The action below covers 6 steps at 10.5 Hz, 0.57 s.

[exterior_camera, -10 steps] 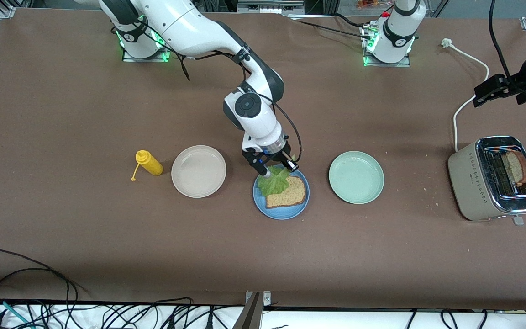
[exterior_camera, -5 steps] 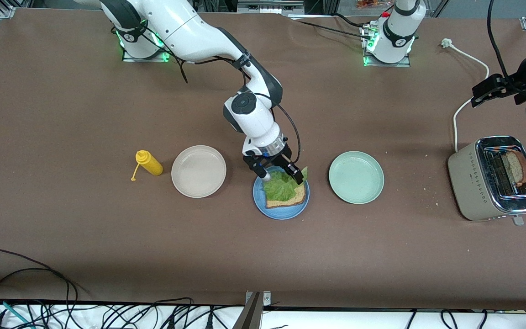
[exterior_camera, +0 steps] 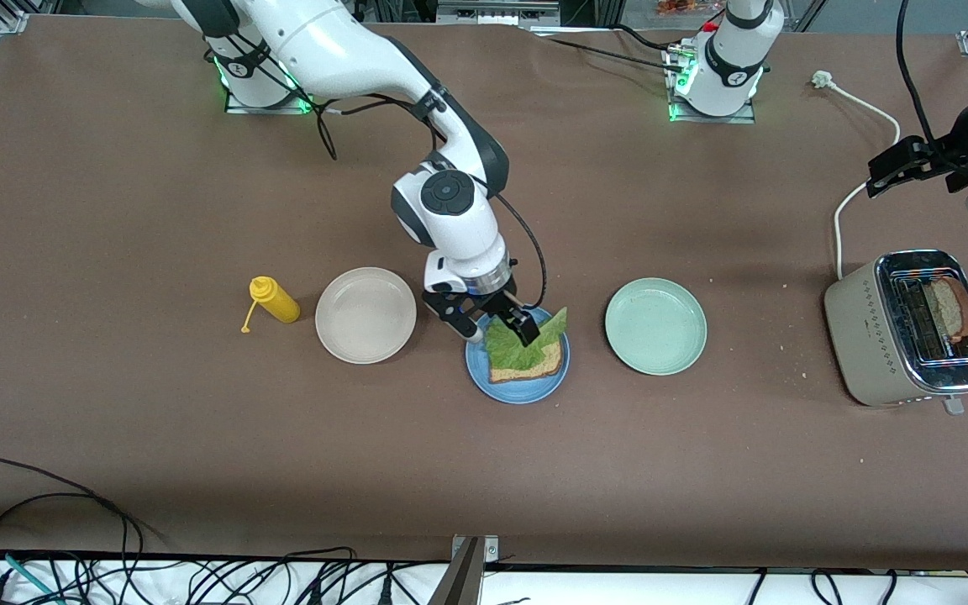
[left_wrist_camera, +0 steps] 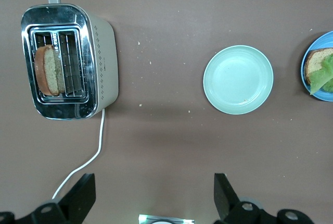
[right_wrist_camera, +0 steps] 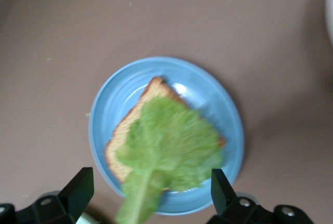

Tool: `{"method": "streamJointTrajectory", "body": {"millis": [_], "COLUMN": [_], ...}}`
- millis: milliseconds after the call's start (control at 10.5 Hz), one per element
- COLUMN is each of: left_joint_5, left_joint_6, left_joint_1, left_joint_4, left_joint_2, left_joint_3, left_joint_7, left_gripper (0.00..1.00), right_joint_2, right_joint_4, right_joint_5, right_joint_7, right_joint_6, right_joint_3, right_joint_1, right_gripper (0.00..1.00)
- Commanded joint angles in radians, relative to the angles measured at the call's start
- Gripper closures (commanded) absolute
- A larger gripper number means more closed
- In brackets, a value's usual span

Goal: Make sandwich in blue plate with both arms
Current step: 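Lower the lettuce onto the bread and open the right gripper, then move the right gripper back toward the yellow squeeze bottle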

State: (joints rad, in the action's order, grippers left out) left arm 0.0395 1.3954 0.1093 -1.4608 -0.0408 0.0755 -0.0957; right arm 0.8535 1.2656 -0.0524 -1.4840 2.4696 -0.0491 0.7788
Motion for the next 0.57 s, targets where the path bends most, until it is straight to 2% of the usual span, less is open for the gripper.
{"method": "streamJointTrajectory", "body": {"millis": [0,478], "left_joint_5": [0.020,0.020], "left_joint_6": [-0.015,-0.015], "left_joint_1": [0.001,-0.005], "left_joint_4": [0.031,0.031], "left_joint_2": [-0.013,-0.014], "left_joint_3": [0.001,0.001], "left_joint_7": [-0.007,-0.007], "left_gripper": [0.00,0.00], "right_joint_2": [-0.099,-0.258], "right_joint_4": [0.012,0.012], "right_joint_5": [0.037,0.034], "right_joint_7": [0.218,0.792], "right_joint_6": [-0.274,-0.737], "right_joint_3": [-0.043,-0.175], "right_joint_1": [-0.003,-0.003], "right_gripper": [0.00,0.00]}}
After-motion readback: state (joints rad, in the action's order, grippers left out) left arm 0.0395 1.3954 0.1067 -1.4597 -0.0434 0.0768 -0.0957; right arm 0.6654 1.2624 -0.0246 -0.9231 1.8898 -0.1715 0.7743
